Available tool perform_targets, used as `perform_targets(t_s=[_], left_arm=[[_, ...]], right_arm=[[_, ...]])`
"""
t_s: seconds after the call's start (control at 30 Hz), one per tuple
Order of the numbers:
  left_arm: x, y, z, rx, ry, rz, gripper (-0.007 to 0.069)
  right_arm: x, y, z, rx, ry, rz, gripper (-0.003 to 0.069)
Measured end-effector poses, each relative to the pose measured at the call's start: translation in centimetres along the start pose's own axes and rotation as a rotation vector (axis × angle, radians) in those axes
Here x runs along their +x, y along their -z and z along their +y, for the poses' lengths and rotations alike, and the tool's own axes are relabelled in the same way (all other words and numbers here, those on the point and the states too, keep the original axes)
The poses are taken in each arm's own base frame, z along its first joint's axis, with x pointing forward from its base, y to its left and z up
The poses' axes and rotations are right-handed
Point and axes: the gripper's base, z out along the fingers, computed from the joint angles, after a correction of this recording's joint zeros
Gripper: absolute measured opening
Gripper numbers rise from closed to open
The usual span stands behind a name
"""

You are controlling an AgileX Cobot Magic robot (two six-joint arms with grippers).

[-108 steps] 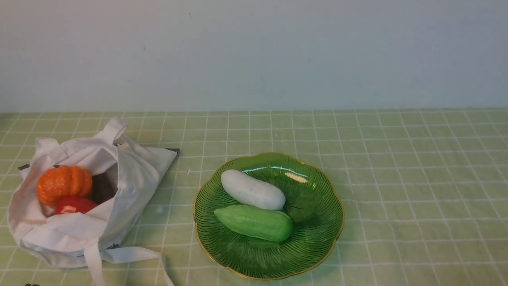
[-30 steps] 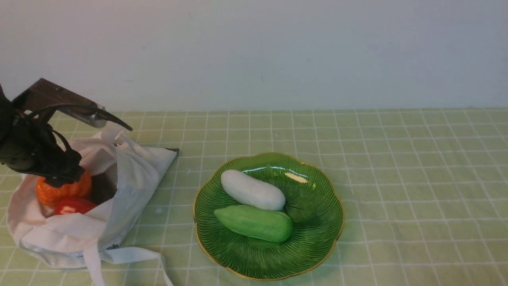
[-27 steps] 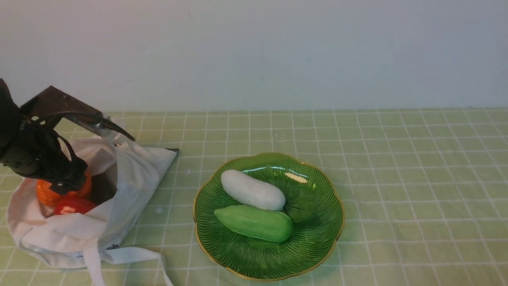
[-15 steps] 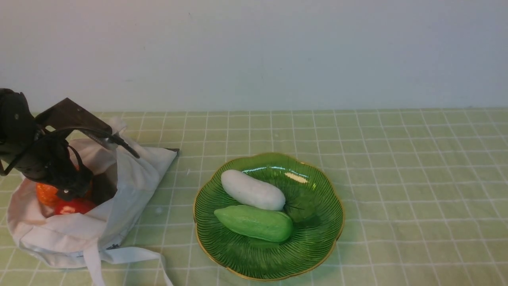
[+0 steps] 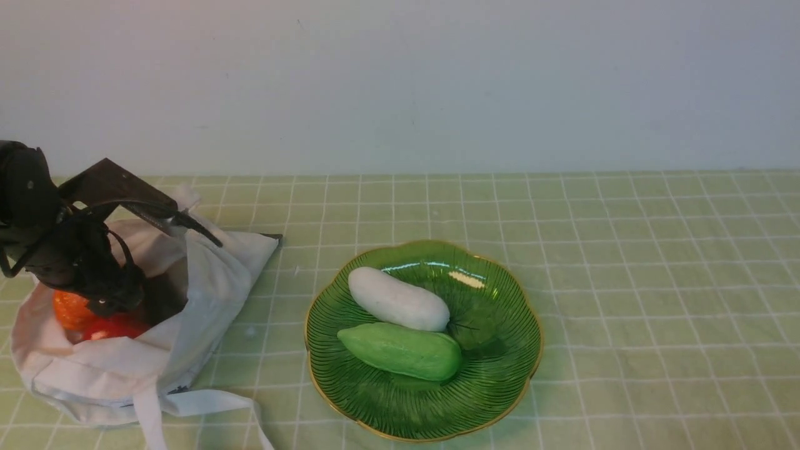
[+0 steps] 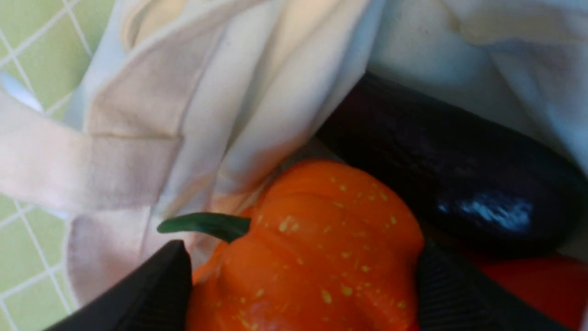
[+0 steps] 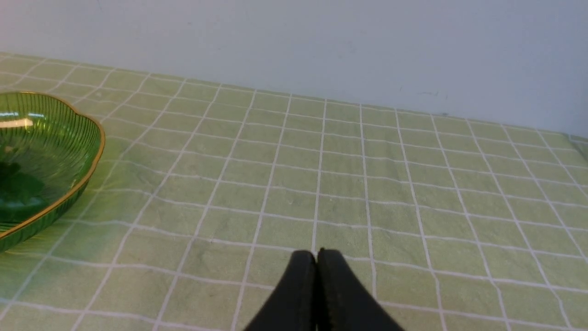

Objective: Take vegetables from bag on green coffee tablecloth place on plate.
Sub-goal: 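Move the orange pumpkin from the bag onto the plate with the left gripper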

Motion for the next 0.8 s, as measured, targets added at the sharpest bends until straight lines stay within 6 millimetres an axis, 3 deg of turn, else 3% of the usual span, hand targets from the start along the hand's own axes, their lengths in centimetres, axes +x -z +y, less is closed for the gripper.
perform_targets(t_s=[0.17,0.2,0.37,0.43,0.47,0.6,0.77,0.8], left_arm=[[-0.6,3.5,-0.5,-0.027,0.060,-0.069,0.0561],[-0.8,5.1,-0.8,-0.036,0.086,-0.104,0.0561],[-0.8,9.1,-1.8,-0.039,0.166,-0.189,0.0561],[-0.8,12.6,-3.5,0.011,0.229,-0.274,0.0561],[-0.7,12.8,-3.6,0.019,0.234,-0.275,0.0561],[-0.6,16.5,-7.6,0.212,0.266,-0.349,0.0561],[-1.5,17.3,-11.5,0.398,0.210,-0.362,0.0561],[-2.0,17.1,-13.2,0.457,0.166,-0.358,0.0561]], right_arm=[[0.0,0.0,0.0,0.000,0.000,0.000,-0.0015],[0.0,0.0,0.0,0.000,0.000,0.000,-0.0015],[0.0,0.0,0.0,0.000,0.000,0.000,-0.0015],[0.0,0.0,0.0,0.000,0.000,0.000,-0.0015],[0.0,0.0,0.0,0.000,0.000,0.000,-0.0015],[0.0,0.0,0.0,0.000,0.000,0.000,-0.0015],[0.0,0.0,0.0,0.000,0.000,0.000,-0.0015],[0.0,0.0,0.0,0.000,0.000,0.000,-0.0015]])
